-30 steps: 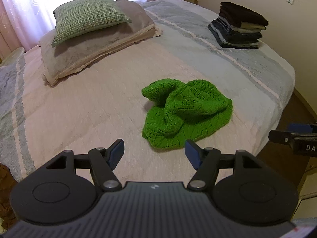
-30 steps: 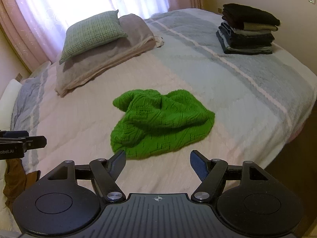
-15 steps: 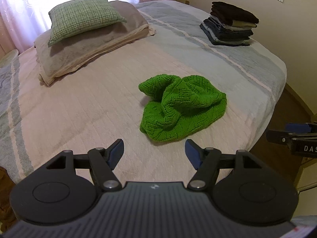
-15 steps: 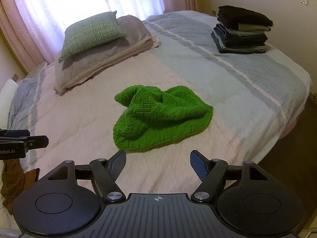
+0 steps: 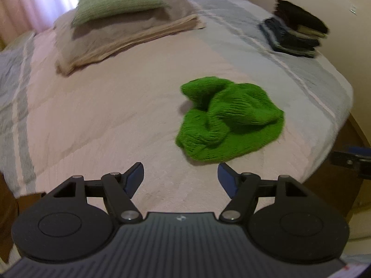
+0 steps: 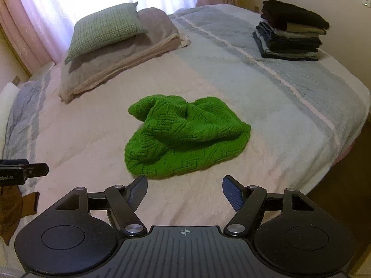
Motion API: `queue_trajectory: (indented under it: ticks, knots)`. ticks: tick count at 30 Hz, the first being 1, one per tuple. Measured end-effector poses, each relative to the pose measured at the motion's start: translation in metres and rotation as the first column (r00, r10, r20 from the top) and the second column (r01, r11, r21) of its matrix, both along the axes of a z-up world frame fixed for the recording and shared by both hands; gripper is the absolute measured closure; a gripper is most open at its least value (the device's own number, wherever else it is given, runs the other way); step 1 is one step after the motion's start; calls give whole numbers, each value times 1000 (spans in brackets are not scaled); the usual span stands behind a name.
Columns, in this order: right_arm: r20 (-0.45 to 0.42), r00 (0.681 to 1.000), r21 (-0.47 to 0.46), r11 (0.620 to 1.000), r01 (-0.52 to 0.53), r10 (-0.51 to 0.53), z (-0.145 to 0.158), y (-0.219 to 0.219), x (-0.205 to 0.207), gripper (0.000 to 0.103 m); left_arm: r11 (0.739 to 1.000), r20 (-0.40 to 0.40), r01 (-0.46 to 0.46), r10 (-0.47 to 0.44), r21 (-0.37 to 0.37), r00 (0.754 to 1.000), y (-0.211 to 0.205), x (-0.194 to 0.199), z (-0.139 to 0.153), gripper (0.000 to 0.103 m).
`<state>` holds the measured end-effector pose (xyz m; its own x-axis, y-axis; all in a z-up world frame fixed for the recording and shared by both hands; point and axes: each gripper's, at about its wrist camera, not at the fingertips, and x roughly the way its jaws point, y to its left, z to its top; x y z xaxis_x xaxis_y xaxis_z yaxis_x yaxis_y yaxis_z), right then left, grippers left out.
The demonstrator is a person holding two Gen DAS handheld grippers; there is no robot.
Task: Fold clothes
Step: 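Reach both grippers toward the crumpled green vest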
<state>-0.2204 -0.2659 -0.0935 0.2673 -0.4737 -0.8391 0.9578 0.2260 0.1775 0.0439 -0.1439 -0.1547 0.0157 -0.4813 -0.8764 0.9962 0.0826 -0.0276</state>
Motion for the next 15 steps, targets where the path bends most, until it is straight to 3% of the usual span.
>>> queue_trajectory:
  ticks: [9,15]
  knots:
    - [-38,992,27,992,-123,124,-22,-92,-18,34,975,-1,-215,215,49,977,-49,24,-38,33]
    - [-55,973,57,973,-223,226,-56,-144,-9,34,949,2,-306,307,77,952,-74,22,-66,33]
